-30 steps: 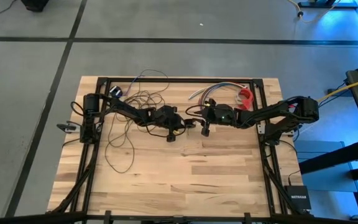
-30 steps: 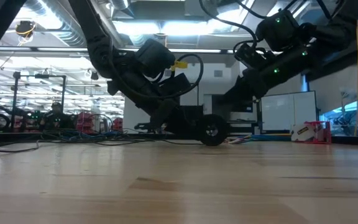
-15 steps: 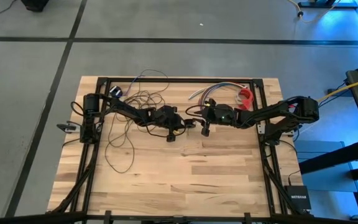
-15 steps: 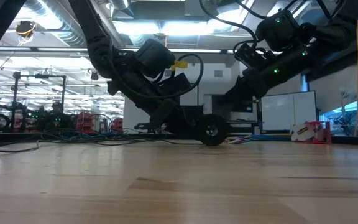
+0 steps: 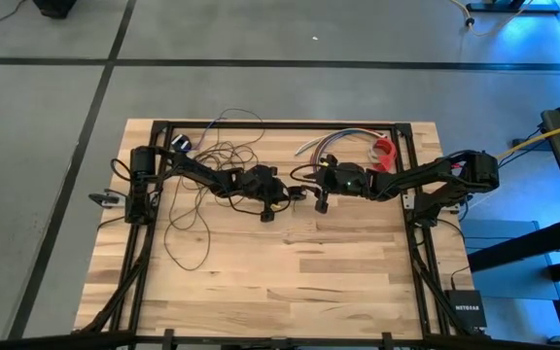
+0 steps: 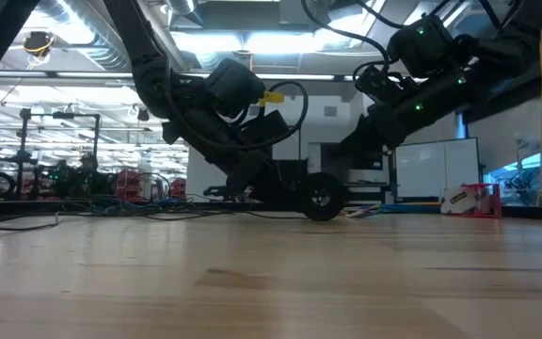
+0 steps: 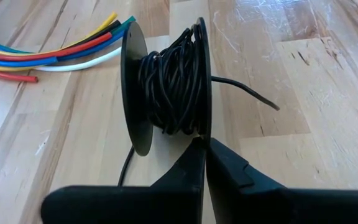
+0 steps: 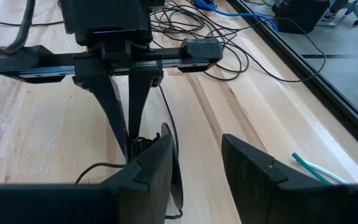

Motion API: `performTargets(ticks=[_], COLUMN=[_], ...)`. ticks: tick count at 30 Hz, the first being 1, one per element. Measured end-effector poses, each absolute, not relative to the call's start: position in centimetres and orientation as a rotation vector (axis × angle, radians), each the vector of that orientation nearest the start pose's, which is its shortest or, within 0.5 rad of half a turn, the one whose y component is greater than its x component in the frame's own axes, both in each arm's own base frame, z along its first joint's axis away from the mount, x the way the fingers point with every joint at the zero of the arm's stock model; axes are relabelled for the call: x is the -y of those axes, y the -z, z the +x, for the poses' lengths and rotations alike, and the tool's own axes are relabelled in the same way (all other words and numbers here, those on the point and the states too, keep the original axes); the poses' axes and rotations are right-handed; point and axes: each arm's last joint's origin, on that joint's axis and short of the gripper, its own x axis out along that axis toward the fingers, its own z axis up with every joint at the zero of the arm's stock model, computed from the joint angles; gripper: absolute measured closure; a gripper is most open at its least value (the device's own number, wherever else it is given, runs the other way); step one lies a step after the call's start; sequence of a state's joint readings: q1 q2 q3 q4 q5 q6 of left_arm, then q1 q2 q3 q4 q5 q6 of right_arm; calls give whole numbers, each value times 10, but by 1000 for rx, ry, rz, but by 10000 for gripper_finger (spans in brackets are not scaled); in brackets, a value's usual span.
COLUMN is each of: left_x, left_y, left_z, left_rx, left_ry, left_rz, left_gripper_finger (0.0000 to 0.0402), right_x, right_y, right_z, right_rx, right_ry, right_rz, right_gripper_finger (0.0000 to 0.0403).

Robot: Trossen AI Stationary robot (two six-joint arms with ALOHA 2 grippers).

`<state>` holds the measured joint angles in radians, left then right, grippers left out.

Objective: Coiling cords

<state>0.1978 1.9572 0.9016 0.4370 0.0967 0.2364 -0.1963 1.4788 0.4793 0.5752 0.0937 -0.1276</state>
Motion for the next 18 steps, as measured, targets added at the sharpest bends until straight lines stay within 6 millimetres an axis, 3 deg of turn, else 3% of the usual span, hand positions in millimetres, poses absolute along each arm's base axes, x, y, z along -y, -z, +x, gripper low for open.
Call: performTargets(ticks=[18], left_x=[-66], left_y=[-108], left_z=[365], left_rx=[-619], left_ry=[-11], left_rz=[152], left_gripper_finger=[399], right_x=[55], right_y=[-153], right_z=[261], right_rx=[-442], right_ry=[258], right_rz=[-103], right_gripper_finger=[260])
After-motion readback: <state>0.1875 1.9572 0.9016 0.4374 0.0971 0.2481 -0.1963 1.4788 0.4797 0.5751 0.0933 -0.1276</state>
